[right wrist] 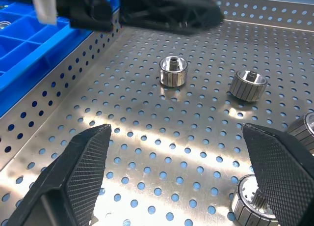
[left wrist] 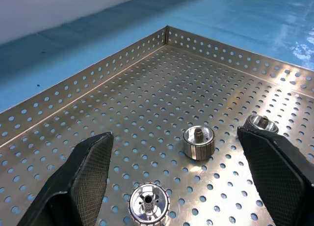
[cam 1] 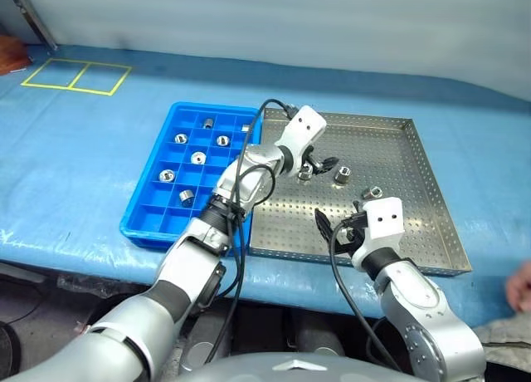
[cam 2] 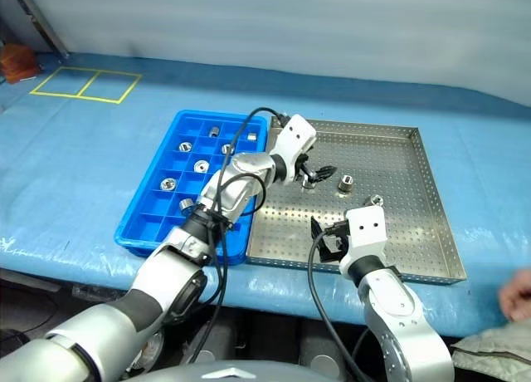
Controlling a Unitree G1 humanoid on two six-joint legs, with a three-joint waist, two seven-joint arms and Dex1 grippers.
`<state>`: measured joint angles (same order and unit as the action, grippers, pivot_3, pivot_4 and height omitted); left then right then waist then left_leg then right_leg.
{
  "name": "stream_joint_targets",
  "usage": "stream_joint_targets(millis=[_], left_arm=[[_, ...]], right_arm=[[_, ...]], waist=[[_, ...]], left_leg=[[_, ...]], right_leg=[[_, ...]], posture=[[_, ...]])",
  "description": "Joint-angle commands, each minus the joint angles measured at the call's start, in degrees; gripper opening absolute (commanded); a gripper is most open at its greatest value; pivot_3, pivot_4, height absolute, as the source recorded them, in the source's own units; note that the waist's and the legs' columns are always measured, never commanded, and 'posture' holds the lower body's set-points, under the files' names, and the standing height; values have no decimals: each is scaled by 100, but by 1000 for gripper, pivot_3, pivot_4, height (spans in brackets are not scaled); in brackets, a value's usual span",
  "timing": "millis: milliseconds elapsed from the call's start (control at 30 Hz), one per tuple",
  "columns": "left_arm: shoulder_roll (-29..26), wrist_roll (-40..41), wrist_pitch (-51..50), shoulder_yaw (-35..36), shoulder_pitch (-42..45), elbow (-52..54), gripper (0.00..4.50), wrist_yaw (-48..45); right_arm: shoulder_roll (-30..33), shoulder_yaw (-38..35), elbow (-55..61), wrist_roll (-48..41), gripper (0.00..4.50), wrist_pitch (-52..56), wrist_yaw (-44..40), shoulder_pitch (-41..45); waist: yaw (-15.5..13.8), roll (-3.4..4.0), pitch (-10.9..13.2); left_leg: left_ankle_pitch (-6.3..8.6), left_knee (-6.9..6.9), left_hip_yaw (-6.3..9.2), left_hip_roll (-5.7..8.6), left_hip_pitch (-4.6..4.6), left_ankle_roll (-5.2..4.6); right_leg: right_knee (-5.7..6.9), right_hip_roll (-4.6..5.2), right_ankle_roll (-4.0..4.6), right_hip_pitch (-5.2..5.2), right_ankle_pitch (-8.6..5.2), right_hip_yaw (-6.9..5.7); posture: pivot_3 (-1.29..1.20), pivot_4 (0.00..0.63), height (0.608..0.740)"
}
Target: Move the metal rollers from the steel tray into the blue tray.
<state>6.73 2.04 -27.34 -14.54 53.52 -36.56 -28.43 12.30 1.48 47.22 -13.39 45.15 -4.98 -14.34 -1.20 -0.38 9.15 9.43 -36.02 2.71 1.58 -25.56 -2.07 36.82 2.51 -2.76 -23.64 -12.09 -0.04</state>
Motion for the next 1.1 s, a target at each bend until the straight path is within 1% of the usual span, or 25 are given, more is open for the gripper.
stream_joint_targets(millis=[33,233,367,467,600,833,867,1000,1100], left_arm=[[218,-203,532,41,375,-816,4405,336],[376,-432,1209,129,633,-1974,4405,950],[463,-405,1311,218,676,-2380,4405,895],[518,-341,1323,304,657,-2604,3837,777],[554,-331,1424,404,648,-2728,2463,772],[529,-332,1500,487,627,-2722,185,761],[511,-334,1494,480,609,-2667,28,714],[393,-363,1283,400,514,-2316,28,478],[165,-500,829,82,341,-1734,28,-45]], right_arm=[[-56,-2,130,39,4500,-139,42,-11],[-120,-24,226,95,4500,-174,109,-191],[-134,-25,239,113,4500,-200,127,-229],[-130,-7,225,122,4500,-200,127,-201],[-119,18,207,131,4500,-186,109,-155],[-122,59,158,128,4500,-189,89,-98],[-124,72,146,128,4500,-193,85,-87],[-131,98,105,128,4500,-197,81,-41],[-129,110,86,119,4500,-188,74,-9]], waist=[[42,0,0],[52,-1,0],[57,0,0],[69,0,0],[86,-1,0],[100,0,0],[102,0,0],[109,0,0],[101,0,0]], left_leg=[[0,0,-1,-2,0,0],[0,-1,-6,-3,0,0],[1,-1,-8,-2,0,-2],[1,-1,-8,-3,0,-2],[1,-2,-8,-2,0,-2],[1,-3,-8,-2,0,-2],[1,-3,-8,-2,0,-2],[1,-3,-8,-3,0,-2],[1,-5,-8,-2,0,-2]], right_leg=[[1,-1,-1,-1,0,1],[3,-1,-2,-3,1,3],[0,1,-3,-3,2,5],[2,0,-3,-3,2,4],[2,2,-3,-2,2,4],[3,1,-5,-2,3,5],[3,1,-5,-2,4,5],[4,0,-5,-2,4,5],[4,1,-5,-1,4,5]], posture=[[3,150,740],[-32,150,740],[-32,150,740],[-33,150,740],[-27,150,740],[-27,150,740],[-27,150,740],[-27,150,740],[0,150,740]])
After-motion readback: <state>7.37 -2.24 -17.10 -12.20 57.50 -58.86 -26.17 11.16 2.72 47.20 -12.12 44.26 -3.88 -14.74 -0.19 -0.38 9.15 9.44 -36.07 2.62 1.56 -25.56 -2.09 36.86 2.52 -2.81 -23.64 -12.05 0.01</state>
